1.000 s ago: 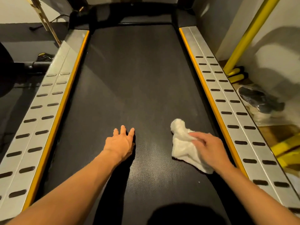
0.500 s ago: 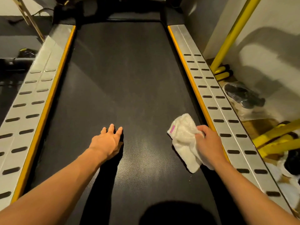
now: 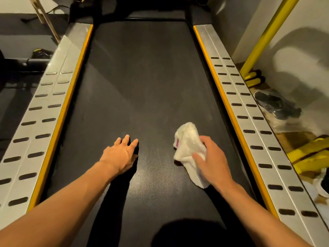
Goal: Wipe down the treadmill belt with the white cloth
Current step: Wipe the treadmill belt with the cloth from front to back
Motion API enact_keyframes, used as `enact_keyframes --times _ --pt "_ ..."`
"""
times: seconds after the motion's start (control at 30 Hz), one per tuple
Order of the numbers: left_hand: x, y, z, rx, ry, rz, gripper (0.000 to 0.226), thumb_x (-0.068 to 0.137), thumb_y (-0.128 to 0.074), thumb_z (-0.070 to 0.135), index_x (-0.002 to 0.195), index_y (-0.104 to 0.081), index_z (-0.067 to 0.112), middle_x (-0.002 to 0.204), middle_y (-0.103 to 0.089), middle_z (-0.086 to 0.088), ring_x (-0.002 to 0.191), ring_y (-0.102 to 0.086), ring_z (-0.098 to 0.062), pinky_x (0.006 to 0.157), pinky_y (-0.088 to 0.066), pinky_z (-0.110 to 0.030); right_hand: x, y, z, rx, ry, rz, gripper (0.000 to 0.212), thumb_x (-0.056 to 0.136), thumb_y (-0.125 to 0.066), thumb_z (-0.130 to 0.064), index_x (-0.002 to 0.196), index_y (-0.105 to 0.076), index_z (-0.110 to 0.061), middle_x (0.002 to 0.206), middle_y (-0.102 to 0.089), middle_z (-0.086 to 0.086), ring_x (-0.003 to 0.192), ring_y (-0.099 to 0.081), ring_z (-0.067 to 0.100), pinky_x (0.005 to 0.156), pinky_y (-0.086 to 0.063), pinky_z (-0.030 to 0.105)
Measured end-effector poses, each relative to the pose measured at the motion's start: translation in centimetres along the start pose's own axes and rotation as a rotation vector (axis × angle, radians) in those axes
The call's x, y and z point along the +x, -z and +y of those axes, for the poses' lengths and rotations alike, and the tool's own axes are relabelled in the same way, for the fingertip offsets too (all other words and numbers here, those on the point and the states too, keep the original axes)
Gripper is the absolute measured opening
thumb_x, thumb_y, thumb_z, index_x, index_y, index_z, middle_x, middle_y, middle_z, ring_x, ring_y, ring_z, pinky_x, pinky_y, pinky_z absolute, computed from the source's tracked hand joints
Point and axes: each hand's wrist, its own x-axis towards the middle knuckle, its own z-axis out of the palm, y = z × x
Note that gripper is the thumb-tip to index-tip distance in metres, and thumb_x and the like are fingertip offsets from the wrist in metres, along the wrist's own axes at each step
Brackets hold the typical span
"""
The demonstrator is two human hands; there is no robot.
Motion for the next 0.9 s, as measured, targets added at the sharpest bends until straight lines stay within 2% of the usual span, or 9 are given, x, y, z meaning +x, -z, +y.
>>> enact_keyframes --times 0.07,0.17,0.23,0.33,0.4,0.5,0.6,0.7,0.9 --pt "-0.6 -0.2 -0.4 0.014 -0.004 0.012 0.061 0.100 -0.032 0.043 0.154 -0.008 0.026 0.161 -0.003 -0.006 0.148 -0.009 -0.032 0.114 -0.023 -0.055 2.6 1.2 1.7 -0.091 -0.113 0.070 0.039 0.086 -0.057 -0.016 0.123 -0.049 -0.026 0.107 -0.058 -0.004 0.096 -0.055 0.016 0.079 -0.047 0.035" --pt "-1.2 -0.4 -1.1 0.012 -0.001 0.033 0.061 0.100 -0.034 0.043 0.153 -0.011 0.025 0.161 -0.005 -0.005 0.147 -0.011 -0.031 0.116 -0.019 -0.055 3.4 0.2 2.4 -0.250 -0.166 0.021 0.033 0.089 -0.050 -0.014 0.121 -0.053 -0.021 0.105 -0.061 0.004 0.097 -0.059 0.025 0.081 -0.050 0.042" --pt "-1.7 -0.5 -1.7 -0.027 0.028 0.046 0.060 0.100 -0.036 0.043 0.153 -0.015 0.024 0.161 -0.008 -0.005 0.147 -0.012 -0.031 0.116 -0.019 -0.054 1.6 -2.1 0.8 -0.234 -0.068 -0.092 0.028 0.086 -0.045 -0.015 0.111 -0.055 -0.025 0.099 -0.061 0.000 0.092 -0.059 0.023 0.076 -0.050 0.041" --pt "-2.8 -0.9 -2.8 -0.073 0.057 0.070 0.059 0.099 -0.037 0.042 0.152 -0.018 0.024 0.159 -0.013 -0.007 0.146 -0.015 -0.031 0.117 -0.018 -0.052 -2.1 -5.1 -2.2 -0.218 0.173 -0.266 0.033 0.085 -0.049 -0.020 0.116 -0.055 -0.031 0.104 -0.058 -0.010 0.098 -0.052 0.013 0.079 -0.043 0.032" --pt "-3.6 -1.3 -3.9 -0.063 0.061 0.120 0.059 0.099 -0.038 0.041 0.151 -0.019 0.023 0.157 -0.018 -0.009 0.144 -0.020 -0.031 0.116 -0.020 -0.051 -1.6 -5.5 -3.3 -0.113 0.194 -0.185 0.032 0.084 -0.052 -0.018 0.114 -0.056 -0.028 0.104 -0.059 -0.009 0.098 -0.053 0.014 0.081 -0.040 0.031" --pt "-4.7 -2.0 -5.7 -0.014 0.066 0.175 0.061 0.099 -0.039 0.038 0.152 -0.014 0.022 0.157 -0.017 -0.011 0.144 -0.020 -0.031 0.116 -0.019 -0.050 2.3 -4.9 -3.4 -0.030 0.050 -0.041 0.031 0.083 -0.055 -0.013 0.113 -0.054 -0.023 0.102 -0.063 -0.001 0.094 -0.057 0.021 0.079 -0.046 0.038" --pt "-5.3 -2.6 -7.2 -0.007 0.081 0.137 0.063 0.099 -0.038 0.038 0.153 -0.009 0.023 0.160 -0.011 -0.011 0.147 -0.014 -0.031 0.118 -0.016 -0.048 4.2 -5.8 -3.6 -0.254 0.000 -0.104 0.033 0.087 -0.055 -0.025 0.119 -0.049 -0.018 0.109 -0.057 0.007 0.100 -0.052 0.029 0.076 -0.042 0.039" --pt "-5.5 -3.2 -8.1 -0.056 0.108 0.115 0.061 0.100 -0.038 0.038 0.153 -0.012 0.024 0.160 -0.009 -0.010 0.147 -0.011 -0.030 0.118 -0.017 -0.044 2.0 -8.1 -5.1 -0.475 0.107 -0.160 0.037 0.088 -0.060 -0.038 0.111 -0.051 -0.011 0.108 -0.052 0.009 0.097 -0.047 0.033 0.076 -0.040 0.043" --pt "-6.7 -3.7 -9.4 -0.008 0.136 0.124 0.060 0.100 -0.036 0.034 0.153 -0.012 0.022 0.160 -0.009 -0.011 0.148 -0.009 -0.031 0.120 -0.010 -0.047 -2.0 -9.7 -8.0 -0.263 0.392 -0.353 0.024 0.087 -0.059 -0.023 0.110 -0.054 -0.020 0.103 -0.054 -0.002 0.093 -0.047 0.024 0.074 -0.039 0.037"
